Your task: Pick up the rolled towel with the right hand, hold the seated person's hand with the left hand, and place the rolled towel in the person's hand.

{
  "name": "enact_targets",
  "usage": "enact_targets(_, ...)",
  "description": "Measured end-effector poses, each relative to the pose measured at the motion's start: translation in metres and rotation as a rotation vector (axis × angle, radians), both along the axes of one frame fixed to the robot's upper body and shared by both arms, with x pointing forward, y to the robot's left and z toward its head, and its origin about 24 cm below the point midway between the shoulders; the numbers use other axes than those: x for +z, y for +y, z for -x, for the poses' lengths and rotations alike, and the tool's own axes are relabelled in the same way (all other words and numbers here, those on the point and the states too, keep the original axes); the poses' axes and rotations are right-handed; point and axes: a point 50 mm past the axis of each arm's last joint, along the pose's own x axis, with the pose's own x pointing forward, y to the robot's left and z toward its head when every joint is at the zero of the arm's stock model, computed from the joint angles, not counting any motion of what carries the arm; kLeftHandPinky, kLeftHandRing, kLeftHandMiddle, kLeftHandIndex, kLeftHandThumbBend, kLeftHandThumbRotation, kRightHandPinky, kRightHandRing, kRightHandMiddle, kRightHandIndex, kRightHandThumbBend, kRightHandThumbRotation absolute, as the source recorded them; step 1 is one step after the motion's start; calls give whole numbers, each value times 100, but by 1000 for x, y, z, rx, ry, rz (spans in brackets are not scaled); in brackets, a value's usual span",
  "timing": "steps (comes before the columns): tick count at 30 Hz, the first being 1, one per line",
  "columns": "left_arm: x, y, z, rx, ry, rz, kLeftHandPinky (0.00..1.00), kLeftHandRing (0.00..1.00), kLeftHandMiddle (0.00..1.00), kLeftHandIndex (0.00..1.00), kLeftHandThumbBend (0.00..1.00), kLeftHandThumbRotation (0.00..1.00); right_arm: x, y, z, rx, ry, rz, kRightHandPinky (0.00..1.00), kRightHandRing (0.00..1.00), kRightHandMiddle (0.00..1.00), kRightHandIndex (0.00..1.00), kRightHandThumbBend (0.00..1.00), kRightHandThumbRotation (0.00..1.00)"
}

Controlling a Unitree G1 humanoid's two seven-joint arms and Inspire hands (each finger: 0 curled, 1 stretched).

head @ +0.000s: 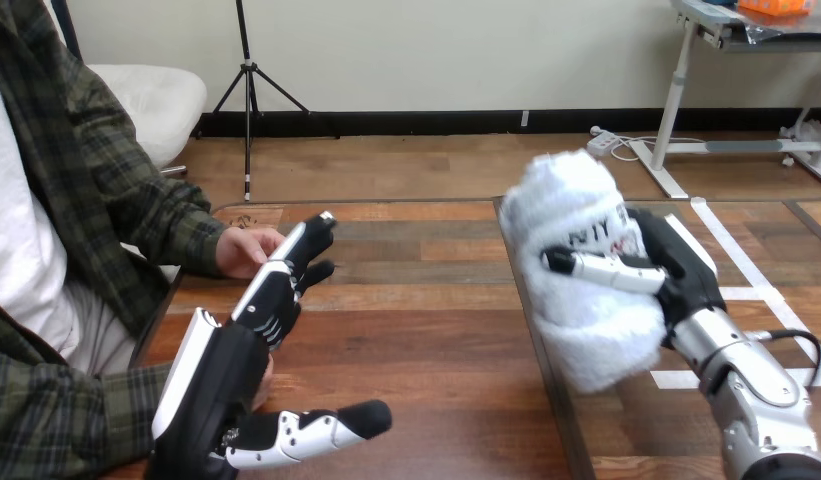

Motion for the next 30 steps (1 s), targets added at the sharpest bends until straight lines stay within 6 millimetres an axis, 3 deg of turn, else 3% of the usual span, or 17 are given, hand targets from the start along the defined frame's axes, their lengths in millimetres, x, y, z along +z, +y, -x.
enact_targets(18, 4, 24, -1, 123, 34, -290, 82, 89, 90, 90, 100, 51, 12, 28, 9, 98, -166, -184, 11, 15, 23, 35, 84, 0)
enact_targets(30, 21, 53, -2, 227, 13, -555, 78, 88, 89, 90, 100, 46, 10, 44, 22, 133, -180, -266, 10, 15, 23, 33, 83, 0)
